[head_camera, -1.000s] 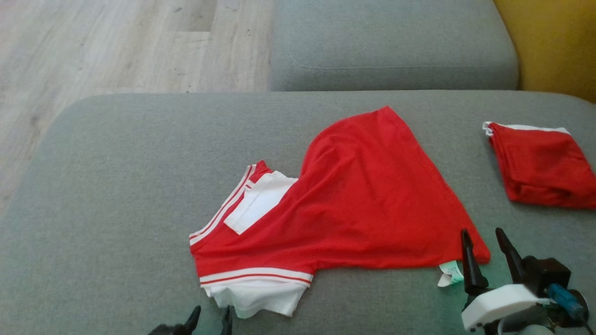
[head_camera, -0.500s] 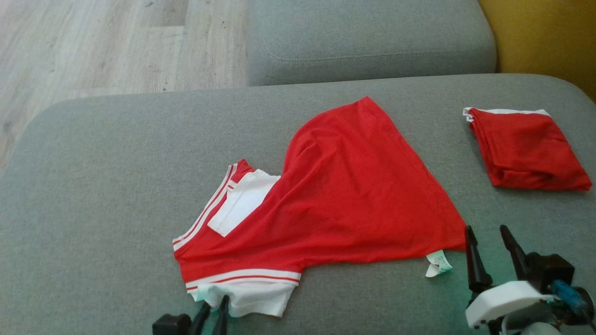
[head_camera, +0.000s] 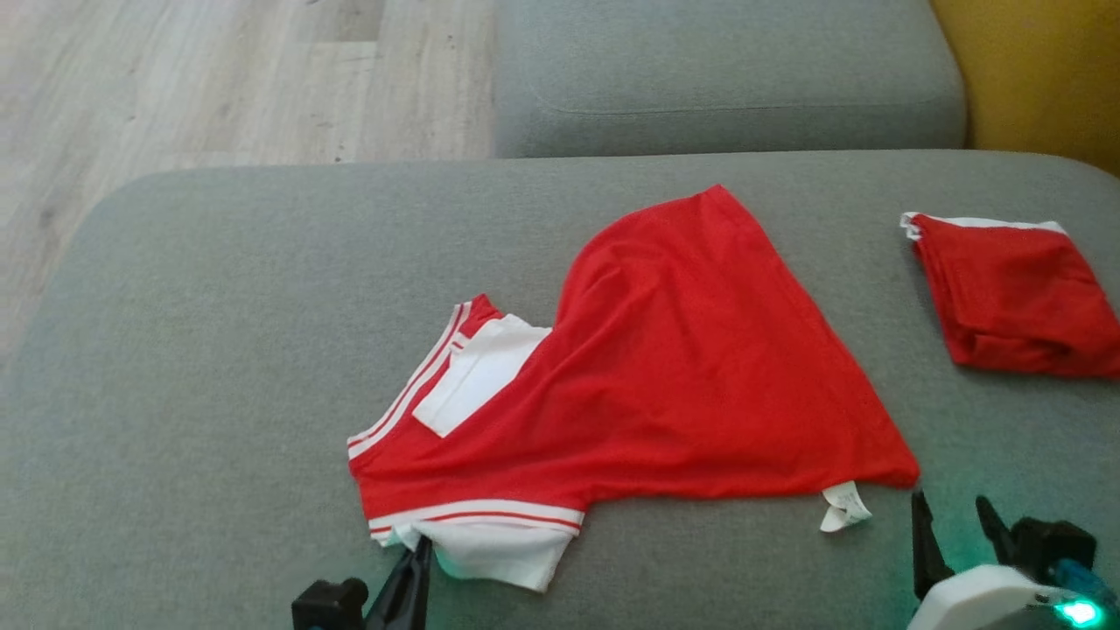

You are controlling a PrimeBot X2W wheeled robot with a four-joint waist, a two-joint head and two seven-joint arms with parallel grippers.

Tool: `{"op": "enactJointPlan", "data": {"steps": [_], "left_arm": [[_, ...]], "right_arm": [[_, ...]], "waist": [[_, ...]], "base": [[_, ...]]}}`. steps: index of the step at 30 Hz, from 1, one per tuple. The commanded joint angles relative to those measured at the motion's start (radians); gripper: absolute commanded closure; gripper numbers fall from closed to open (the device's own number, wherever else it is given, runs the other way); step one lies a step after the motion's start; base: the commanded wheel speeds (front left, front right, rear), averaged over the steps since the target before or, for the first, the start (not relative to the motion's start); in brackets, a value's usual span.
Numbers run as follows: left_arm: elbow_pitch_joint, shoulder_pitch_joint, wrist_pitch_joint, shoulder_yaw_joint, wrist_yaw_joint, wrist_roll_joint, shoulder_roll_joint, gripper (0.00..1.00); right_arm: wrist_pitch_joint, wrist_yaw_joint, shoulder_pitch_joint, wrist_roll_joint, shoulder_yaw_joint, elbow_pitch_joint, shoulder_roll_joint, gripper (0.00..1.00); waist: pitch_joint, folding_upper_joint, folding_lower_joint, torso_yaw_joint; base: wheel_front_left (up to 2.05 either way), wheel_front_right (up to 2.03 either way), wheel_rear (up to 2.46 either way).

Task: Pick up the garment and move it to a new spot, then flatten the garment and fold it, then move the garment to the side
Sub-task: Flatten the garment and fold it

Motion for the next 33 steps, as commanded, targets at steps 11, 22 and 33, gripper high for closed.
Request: {"op": "enactJointPlan", "data": {"steps": [11, 22, 33], "left_arm": [[-0.141, 0.002, 0.010, 0.017, 0.034, 0.022, 0.046, 1.00], [-0.197, 0.021, 0.023, 0.016, 0.055, 0.019, 0.068, 1.00], [-0.288, 0.005, 0.006, 0.047, 0.063, 0.005, 0.083, 1.00]], "right_arm": [[-0.050, 0.003, -0.189, -0.062, -0.032, 0.201, -0.007, 0.00], [-0.053, 0.003, -0.284, -0.099, -0.009, 0.413, -0.007, 0.74], [-0.115, 0.003, -0.357, 0.098, 0.111, 0.419, -0.007, 1.00]], "waist": [[0.005, -0.0001, 0.0000, 0.053], [0.014, -0.0001, 0.0000, 0.059], [-0.010, -0.0001, 0.0000, 0.032]], "base": [[0.00, 0.00, 0.00], [0.00, 0.00, 0.00], [0.00, 0.00, 0.00]]}}
